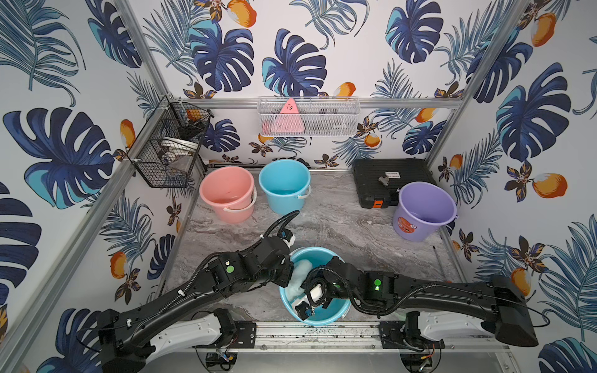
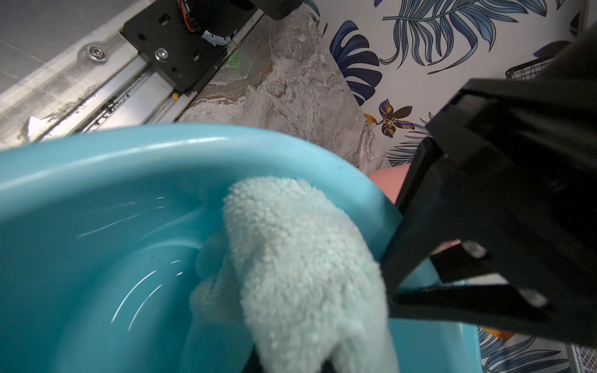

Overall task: Wipe the inside of the bucket with a cloth
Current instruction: Wipe the dirt from the inside of the bucket.

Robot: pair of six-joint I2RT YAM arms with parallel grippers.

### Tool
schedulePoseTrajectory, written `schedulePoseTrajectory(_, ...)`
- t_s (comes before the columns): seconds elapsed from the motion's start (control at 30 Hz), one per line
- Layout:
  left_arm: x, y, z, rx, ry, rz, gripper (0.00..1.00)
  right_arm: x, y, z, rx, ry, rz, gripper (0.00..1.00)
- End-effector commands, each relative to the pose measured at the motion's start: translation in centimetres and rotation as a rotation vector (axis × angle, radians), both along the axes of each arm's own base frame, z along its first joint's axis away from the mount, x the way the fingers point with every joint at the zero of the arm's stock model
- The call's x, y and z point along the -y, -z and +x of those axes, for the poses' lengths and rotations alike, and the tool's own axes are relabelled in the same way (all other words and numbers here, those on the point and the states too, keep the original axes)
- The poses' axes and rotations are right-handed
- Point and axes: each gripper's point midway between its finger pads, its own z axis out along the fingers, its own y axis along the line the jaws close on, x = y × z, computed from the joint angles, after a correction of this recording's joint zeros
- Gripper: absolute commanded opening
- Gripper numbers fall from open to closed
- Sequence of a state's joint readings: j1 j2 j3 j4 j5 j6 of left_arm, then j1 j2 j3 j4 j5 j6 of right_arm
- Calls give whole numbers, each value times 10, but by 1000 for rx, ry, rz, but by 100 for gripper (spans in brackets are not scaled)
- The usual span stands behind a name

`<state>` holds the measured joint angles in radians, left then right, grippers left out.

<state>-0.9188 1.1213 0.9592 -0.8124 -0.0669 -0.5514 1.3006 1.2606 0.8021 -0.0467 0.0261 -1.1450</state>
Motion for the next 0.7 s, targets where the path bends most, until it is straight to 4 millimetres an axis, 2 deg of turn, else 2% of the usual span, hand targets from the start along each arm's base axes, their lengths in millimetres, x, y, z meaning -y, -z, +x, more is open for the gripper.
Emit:
schedulePoseTrajectory(0.0,13,-7,3,13,24,-51,0,-21,-15,-3,16,-48,104,0)
schedulePoseTrajectory(0.1,14,-7,3,11,31,-51,0,-28,-3,0,5,-41,109,0)
schedulePoseTrajectory(0.27,13,-6,1,9,35,-54,0,-31,30,6,-35,-38,53,0)
schedulePoseTrajectory(0.53,12,-7,1,12,33,-54,0,-14,97,13,-181,-34,-98,0)
schedulePoseTrajectory(0.67,11,-7,1,16,31,-57,0,-6,115,11,-256,-35,-157,0)
